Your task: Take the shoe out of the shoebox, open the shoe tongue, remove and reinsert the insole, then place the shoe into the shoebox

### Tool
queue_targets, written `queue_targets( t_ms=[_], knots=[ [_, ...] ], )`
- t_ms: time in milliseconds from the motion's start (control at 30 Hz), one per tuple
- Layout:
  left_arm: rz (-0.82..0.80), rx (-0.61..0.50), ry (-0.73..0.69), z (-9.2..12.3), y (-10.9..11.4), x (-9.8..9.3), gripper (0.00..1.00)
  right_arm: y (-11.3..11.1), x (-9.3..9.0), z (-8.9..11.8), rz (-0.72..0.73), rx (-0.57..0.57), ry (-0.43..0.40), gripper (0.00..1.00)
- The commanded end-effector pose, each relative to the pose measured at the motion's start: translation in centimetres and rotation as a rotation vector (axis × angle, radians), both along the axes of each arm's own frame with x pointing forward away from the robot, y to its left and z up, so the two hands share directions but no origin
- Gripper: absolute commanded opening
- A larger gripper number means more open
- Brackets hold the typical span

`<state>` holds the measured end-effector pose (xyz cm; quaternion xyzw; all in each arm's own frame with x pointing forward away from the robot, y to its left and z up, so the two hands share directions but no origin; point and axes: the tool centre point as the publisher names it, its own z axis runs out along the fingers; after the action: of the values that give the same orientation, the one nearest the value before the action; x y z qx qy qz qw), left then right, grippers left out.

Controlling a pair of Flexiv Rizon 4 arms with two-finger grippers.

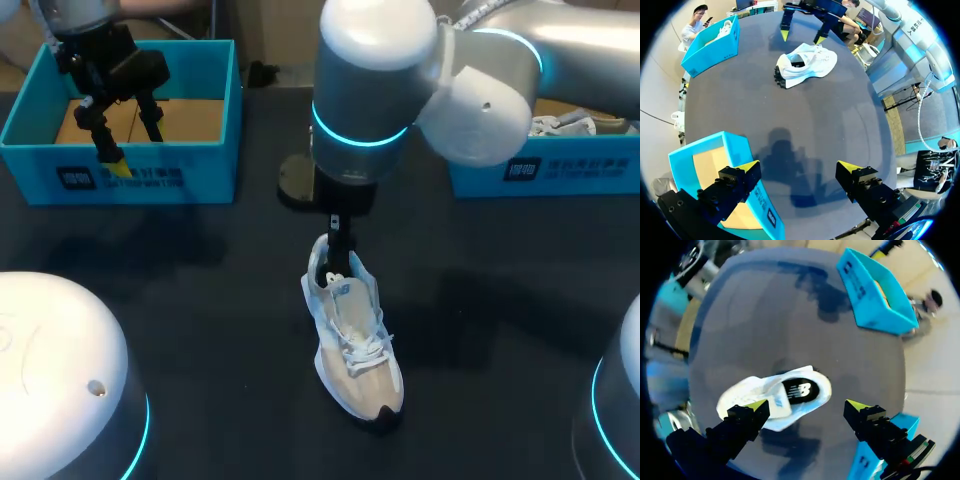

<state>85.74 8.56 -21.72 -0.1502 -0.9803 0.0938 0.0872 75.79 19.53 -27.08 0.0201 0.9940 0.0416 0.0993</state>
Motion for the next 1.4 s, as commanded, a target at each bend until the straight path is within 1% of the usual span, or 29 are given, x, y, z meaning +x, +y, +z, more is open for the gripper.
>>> queue_targets(
  t_ms=[33,100,233,367,467,667,867,1100,1400],
  knots=[
    [0.000,0.001,-0.001,0.0,0.0,-0.1,1.00,1.4,0.7,-0.4,0.099,-0.069,-0.011,1.00],
    [0.000,0.001,-0.001,0.0,0.0,-0.1,1.00,1.6,1.3,-0.8,0.130,-0.087,-0.007,1.00],
    [0.000,0.001,-0.001,0.0,0.0,-0.1,1.00,1.8,2.0,-1.6,0.166,-0.082,-0.008,1.00],
    [0.000,0.001,-0.001,0.0,0.0,-0.1,1.00,1.8,3.0,-2.7,0.200,-0.084,-0.003,1.00],
    [0.000,0.001,-0.001,0.0,0.0,-0.1,1.00,1.6,4.0,-3.6,0.219,-0.094,-0.001,1.00],
    [0.000,0.001,-0.001,0.0,0.0,-0.1,1.00,1.1,5.0,-5.4,0.268,-0.106,-0.015,1.00],
    [0.000,0.001,-0.001,0.0,0.0,-0.1,1.00,1.2,5.6,-7.1,0.293,-0.102,-0.001,1.00],
    [0.000,0.001,-0.001,0.0,0.0,-0.1,1.00,1.6,6.2,-9.4,0.281,-0.095,0.037,1.00],
    [0.000,0.001,-0.001,0.0,0.0,-0.1,1.00,1.8,6.7,-11.3,0.277,-0.082,0.030,1.00]
  ],
)
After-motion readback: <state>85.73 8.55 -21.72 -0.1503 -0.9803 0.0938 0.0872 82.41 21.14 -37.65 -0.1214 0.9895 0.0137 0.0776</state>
